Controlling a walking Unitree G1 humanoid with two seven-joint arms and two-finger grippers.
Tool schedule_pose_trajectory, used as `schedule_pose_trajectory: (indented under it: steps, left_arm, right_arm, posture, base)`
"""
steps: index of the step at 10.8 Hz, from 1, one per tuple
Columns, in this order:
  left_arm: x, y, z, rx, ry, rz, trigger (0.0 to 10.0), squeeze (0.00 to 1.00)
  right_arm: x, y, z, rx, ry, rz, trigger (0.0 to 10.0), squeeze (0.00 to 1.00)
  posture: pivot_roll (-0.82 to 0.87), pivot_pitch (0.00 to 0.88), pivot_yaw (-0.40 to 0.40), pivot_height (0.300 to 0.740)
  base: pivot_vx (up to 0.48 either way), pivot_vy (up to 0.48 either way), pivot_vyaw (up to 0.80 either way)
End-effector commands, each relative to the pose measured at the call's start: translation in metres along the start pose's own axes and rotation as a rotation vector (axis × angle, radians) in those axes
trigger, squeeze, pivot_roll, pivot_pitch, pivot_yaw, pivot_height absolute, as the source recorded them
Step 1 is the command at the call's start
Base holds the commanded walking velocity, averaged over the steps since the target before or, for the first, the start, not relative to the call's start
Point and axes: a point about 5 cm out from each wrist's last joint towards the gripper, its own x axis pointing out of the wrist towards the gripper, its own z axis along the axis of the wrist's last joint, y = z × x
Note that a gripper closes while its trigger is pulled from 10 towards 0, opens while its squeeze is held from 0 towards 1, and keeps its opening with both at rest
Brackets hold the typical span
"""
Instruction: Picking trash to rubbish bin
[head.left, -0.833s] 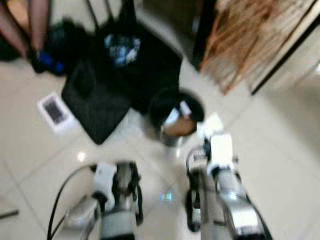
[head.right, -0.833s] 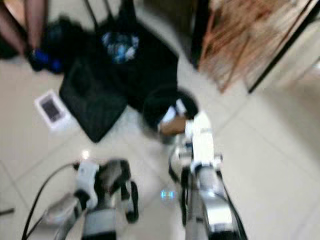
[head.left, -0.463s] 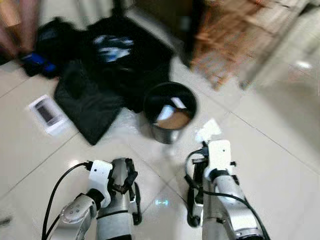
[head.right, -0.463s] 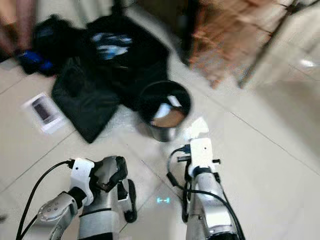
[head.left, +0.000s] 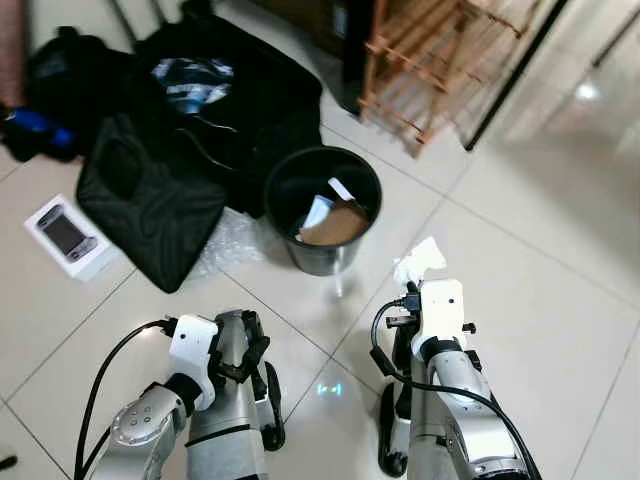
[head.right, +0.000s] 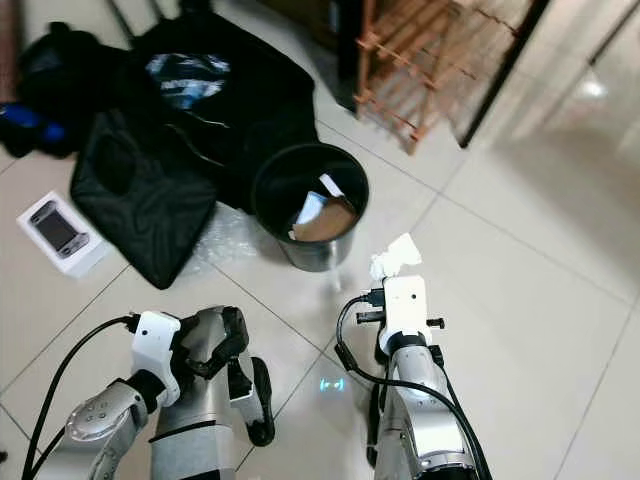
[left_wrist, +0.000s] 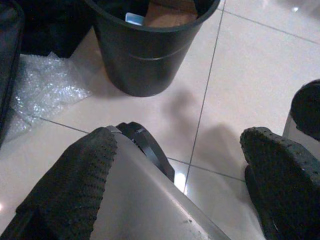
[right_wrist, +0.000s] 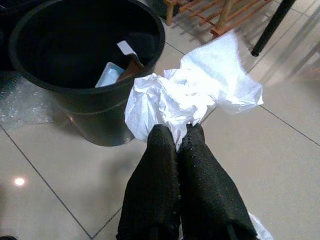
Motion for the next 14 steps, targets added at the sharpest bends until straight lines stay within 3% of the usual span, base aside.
schedule_pose_trajectory:
  steps: [1, 4, 6, 8, 12, 14]
  left_arm:
    - [-0.017, -0.007, -0.039, -0.055, 0.176, -0.006, 10.0, 0.00]
    - [-0.026, -0.009, -0.030, -0.001, 0.162, -0.045, 10.0, 0.00]
    - [-0.023, -0.003, -0.010, 0.027, 0.108, -0.038, 10.0, 0.00]
    - [-0.022, -0.011, 0.015, 0.018, 0.006, -0.073, 10.0, 0.00]
    - [-0.034, -0.015, 0.050, 0.025, -0.102, -0.028, 10.0, 0.00]
    - [-0.042, -0.017, 0.069, 0.014, -0.132, -0.059, 10.0, 0.00]
  right_arm:
    - [-0.004, -0.001, -0.006, 0.012, 0.027, -0.006, 10.0, 0.00]
    - [-0.002, 0.000, -0.003, 0.011, 0.022, 0.002, 10.0, 0.00]
    - [0.006, 0.001, 0.008, 0.006, -0.014, 0.033, 10.0, 0.00]
    - [0.020, 0.012, 0.030, 0.027, -0.082, 0.094, 10.0, 0.00]
    - [0.034, 0.031, 0.042, 0.069, -0.092, 0.222, 10.0, 0.00]
    - [0.045, 0.038, 0.050, 0.093, -0.098, 0.270, 10.0, 0.00]
  posture:
    - [0.07, 0.449, 0.042, 0.547]
    - [0.09, 0.514, 0.035, 0.547]
    - [0.10, 0.546, 0.026, 0.547]
    - [0.12, 0.561, 0.019, 0.547]
    - [0.17, 0.594, 0.006, 0.547]
    - [0.21, 0.615, 0.000, 0.547]
  base:
    - [0.000, 0.000, 0.00]
    - [0.000, 0.000, 0.00]
    - [0.000, 0.000, 0.00]
    - [0.000, 0.000, 0.00]
    - [0.000, 0.000, 0.00]
    - [0.000, 0.000, 0.00]
